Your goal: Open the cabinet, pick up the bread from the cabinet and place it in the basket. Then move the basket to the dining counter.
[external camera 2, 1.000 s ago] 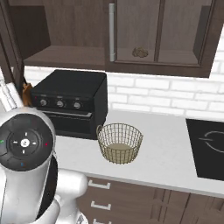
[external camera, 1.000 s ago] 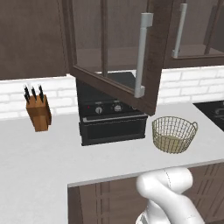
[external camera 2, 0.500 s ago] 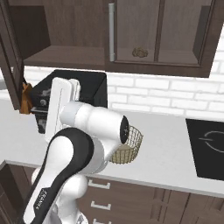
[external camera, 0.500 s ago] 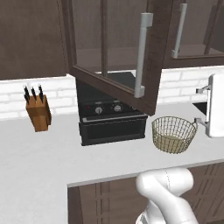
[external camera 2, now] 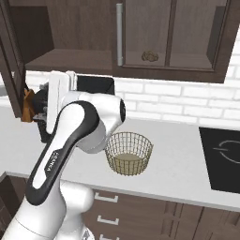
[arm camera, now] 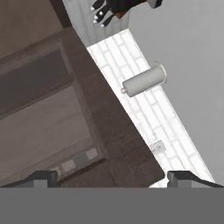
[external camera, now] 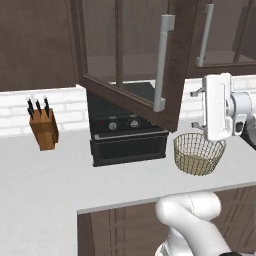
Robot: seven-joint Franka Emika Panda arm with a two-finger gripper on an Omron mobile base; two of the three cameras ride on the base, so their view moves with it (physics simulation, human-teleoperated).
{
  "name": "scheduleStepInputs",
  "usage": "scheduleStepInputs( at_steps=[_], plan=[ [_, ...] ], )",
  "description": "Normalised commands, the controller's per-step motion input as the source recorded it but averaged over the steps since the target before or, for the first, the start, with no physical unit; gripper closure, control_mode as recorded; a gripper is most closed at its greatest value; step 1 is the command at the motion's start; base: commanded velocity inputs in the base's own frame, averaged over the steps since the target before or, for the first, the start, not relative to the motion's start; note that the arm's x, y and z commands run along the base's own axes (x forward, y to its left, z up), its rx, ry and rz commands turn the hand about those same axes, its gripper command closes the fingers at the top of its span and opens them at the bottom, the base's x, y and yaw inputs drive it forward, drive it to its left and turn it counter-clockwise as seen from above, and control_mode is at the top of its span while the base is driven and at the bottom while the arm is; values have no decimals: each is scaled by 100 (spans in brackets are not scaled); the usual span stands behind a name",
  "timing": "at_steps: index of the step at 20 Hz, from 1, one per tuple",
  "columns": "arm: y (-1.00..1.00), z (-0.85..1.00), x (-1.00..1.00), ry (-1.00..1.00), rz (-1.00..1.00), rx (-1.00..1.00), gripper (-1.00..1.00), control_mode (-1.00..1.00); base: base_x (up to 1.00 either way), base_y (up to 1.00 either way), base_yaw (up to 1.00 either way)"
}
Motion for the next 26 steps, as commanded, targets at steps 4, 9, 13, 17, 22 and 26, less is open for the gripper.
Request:
scheduleStepInputs(
  at_steps=[4,9,13,17,22,26],
  plan=[
    [100,0,62,0,4,0,-100,-100,0,0,0],
    [98,1,34,0,3,-3,-100,-100,0,0,0],
    [98,0,6,0,0,-16,-100,-100,0,0,0],
    [83,0,2,-2,0,-24,-100,-100,0,0,0],
    [66,0,4,-4,0,-22,-100,-100,0,0,0],
    [14,0,8,0,1,-3,-100,-100,0,0,0]
  ],
)
